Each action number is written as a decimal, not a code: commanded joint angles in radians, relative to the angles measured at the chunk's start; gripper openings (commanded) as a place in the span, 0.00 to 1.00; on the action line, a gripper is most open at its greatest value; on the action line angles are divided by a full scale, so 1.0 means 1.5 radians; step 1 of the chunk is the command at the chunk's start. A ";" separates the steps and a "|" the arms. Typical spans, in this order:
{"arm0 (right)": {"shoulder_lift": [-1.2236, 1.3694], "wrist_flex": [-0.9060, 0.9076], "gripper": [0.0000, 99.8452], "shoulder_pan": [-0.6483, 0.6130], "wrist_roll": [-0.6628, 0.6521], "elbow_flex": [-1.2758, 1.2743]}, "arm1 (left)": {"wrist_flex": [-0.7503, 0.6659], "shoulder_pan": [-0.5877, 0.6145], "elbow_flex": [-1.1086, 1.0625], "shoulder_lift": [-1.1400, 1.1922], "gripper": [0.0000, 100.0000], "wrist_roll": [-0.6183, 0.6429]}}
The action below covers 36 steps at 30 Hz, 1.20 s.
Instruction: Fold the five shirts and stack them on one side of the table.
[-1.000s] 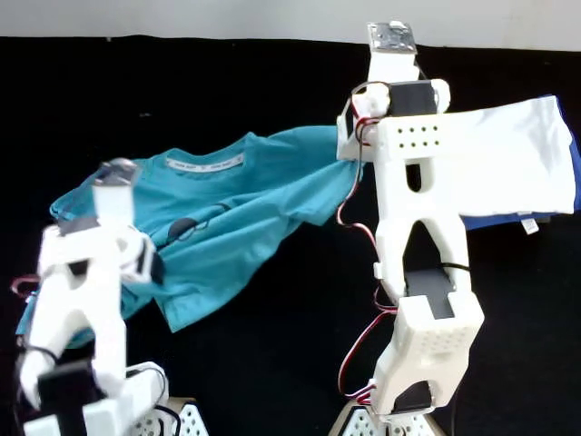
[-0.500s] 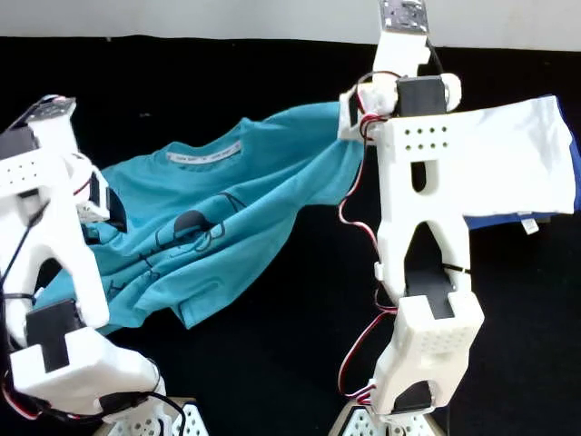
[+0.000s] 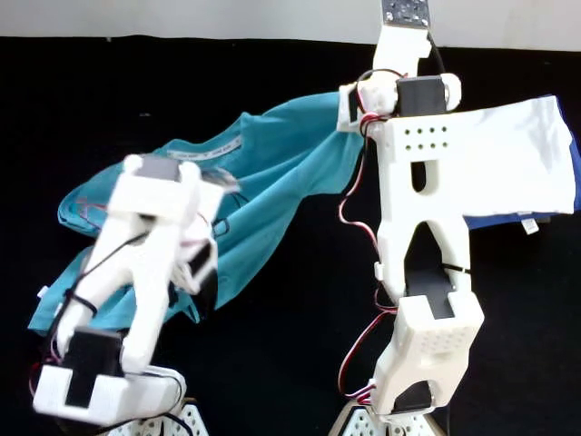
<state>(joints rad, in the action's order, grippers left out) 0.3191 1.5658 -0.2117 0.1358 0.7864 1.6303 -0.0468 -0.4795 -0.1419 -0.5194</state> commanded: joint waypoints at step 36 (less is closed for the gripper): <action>0.022 0.016 0.01 0.010 0.002 0.039 | -0.284 0.007 -0.104 -0.060 0.21 0.019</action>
<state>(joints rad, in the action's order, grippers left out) 0.3606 1.5842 -0.2117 0.1358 0.7879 1.0764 0.0284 -0.6989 -0.1895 -0.5010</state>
